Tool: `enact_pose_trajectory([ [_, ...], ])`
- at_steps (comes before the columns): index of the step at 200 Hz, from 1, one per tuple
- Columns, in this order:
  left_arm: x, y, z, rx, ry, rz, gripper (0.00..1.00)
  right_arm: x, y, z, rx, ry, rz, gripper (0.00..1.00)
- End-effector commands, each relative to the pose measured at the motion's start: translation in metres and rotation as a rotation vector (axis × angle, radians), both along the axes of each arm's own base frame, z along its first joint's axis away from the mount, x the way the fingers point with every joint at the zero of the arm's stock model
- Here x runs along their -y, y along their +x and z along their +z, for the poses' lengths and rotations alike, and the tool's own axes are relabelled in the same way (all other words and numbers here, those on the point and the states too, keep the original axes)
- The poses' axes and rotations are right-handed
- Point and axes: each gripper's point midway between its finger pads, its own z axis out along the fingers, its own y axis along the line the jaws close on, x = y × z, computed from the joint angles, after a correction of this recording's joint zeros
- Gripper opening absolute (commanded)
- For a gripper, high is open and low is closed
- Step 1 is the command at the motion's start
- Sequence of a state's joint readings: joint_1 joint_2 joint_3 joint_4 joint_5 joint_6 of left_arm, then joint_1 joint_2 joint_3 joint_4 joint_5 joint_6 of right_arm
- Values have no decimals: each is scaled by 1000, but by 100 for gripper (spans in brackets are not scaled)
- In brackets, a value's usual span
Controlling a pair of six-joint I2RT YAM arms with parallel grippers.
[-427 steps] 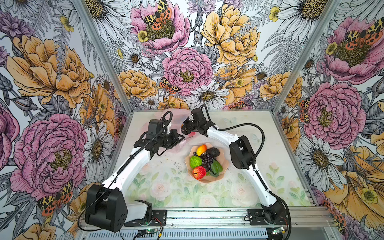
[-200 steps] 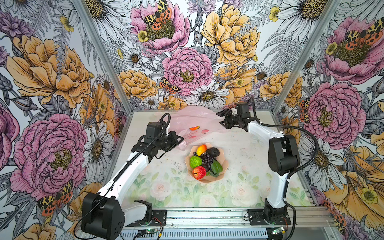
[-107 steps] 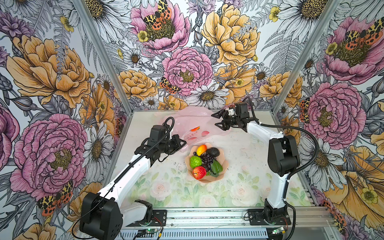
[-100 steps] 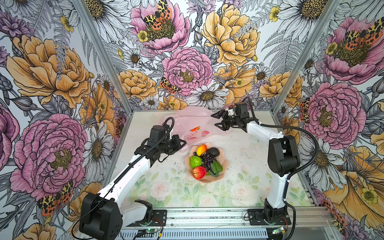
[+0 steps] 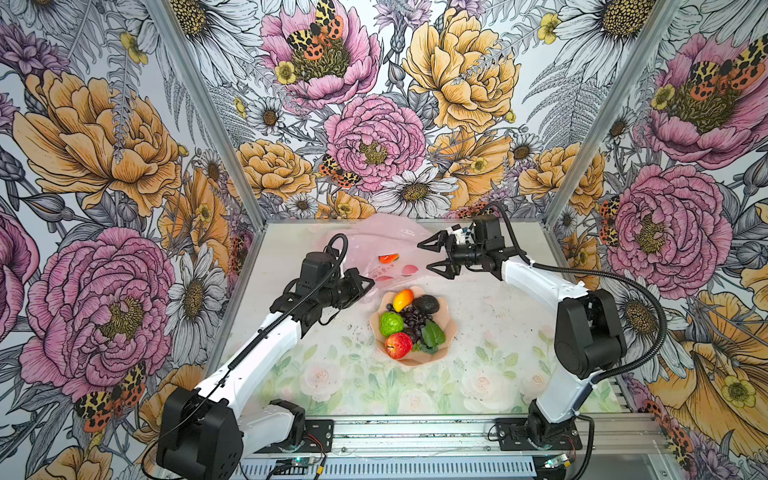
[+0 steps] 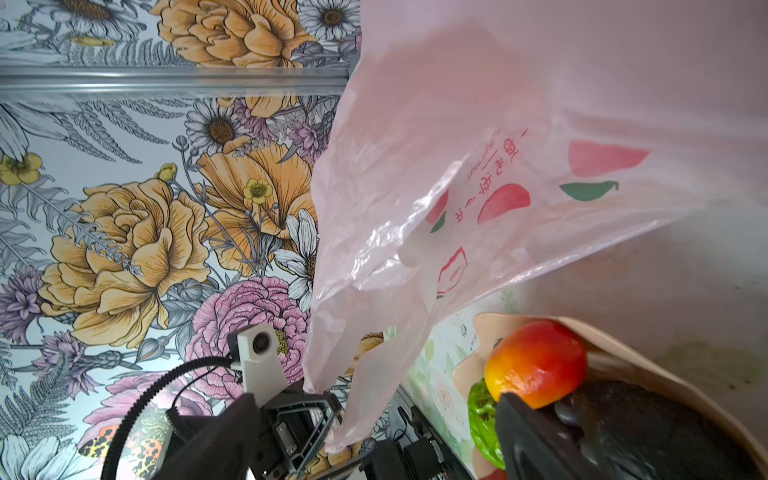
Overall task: Place the fruits into the plastic bag
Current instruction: 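Swing the open right gripper over the plate toward the second red apple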
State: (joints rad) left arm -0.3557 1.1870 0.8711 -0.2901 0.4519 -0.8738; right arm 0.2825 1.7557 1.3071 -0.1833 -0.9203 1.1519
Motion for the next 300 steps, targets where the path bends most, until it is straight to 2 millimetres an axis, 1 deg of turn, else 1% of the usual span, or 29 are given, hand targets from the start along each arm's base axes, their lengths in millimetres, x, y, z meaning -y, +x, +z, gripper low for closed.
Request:
enact_pose_trajectory([
  [1,5,6,-3,13,-4,13,0,-5,-21,12,40,30,73,99],
  [45,10,6,-5,13,1,14,0,-12,-50,23,63,61,156,100],
  [108,13,4,-8,9,4,13,0,-5,-83,35,98,58,219,100],
  [141,15,2,-11,1,8,11,0,-1,-97,45,142,48,234,100],
  [189,17,0,-13,-1,11,3,0,11,-112,62,289,-38,234,99],
  [225,18,0,-12,0,10,-1,0,25,-117,73,490,-168,219,100],
  [251,18,-1,-12,1,13,-1,0,28,-127,86,721,-264,252,100],
  [264,17,-1,-13,-1,14,1,0,25,-136,91,855,-306,298,99],
  [274,18,-2,-13,-1,14,0,0,21,-148,96,974,-324,354,100],
  [292,17,-3,-13,-2,14,3,0,17,-167,98,1172,-360,448,100],
  [300,17,-3,-14,-3,16,2,0,16,-175,96,1257,-383,489,99],
])
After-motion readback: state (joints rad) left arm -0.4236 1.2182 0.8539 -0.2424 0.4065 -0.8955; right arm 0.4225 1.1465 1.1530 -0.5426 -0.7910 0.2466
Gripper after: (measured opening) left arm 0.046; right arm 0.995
